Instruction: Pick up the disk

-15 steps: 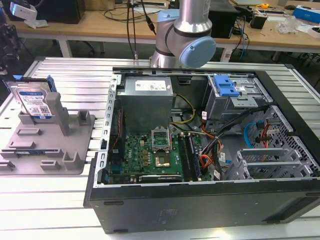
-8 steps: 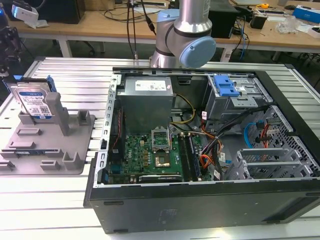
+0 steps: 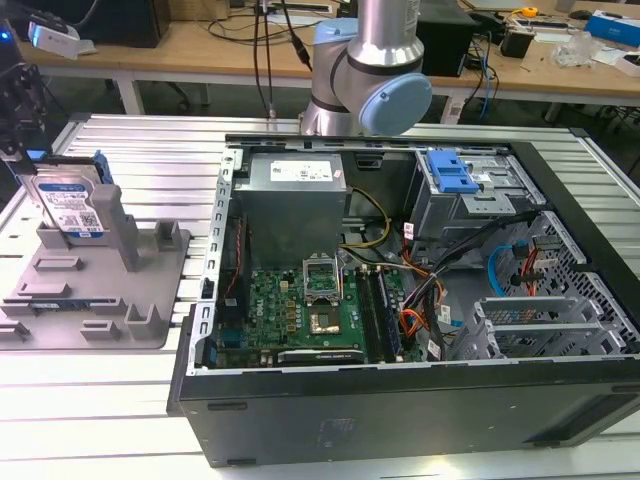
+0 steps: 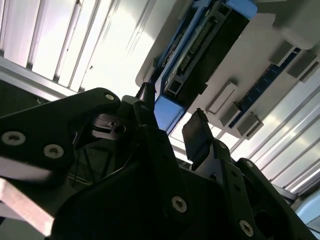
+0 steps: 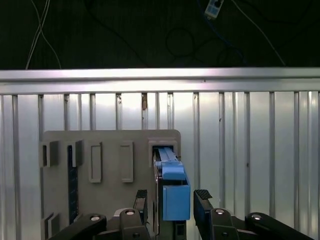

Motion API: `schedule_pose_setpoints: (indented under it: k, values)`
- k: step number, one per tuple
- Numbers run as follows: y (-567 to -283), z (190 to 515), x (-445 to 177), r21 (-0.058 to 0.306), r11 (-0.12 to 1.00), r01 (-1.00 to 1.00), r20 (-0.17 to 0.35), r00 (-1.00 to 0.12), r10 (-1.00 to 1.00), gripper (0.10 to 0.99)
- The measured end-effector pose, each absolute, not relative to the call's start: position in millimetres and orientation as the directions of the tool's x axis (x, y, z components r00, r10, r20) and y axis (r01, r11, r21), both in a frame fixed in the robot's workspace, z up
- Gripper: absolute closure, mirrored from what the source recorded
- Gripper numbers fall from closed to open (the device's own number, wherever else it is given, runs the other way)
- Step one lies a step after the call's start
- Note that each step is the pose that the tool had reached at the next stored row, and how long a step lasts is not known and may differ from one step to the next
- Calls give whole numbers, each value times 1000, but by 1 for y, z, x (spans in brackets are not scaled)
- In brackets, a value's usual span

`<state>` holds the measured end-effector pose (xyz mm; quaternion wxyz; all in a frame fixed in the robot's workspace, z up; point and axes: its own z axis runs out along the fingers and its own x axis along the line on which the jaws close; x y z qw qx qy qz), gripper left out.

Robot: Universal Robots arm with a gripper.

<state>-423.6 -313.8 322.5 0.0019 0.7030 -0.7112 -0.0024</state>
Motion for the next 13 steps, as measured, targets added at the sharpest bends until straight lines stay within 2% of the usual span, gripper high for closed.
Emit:
schedule_pose_setpoints:
  k: [13]
  values:
    - [-314,309,-424,6,12,-1000,-1,-12,-1000,588]
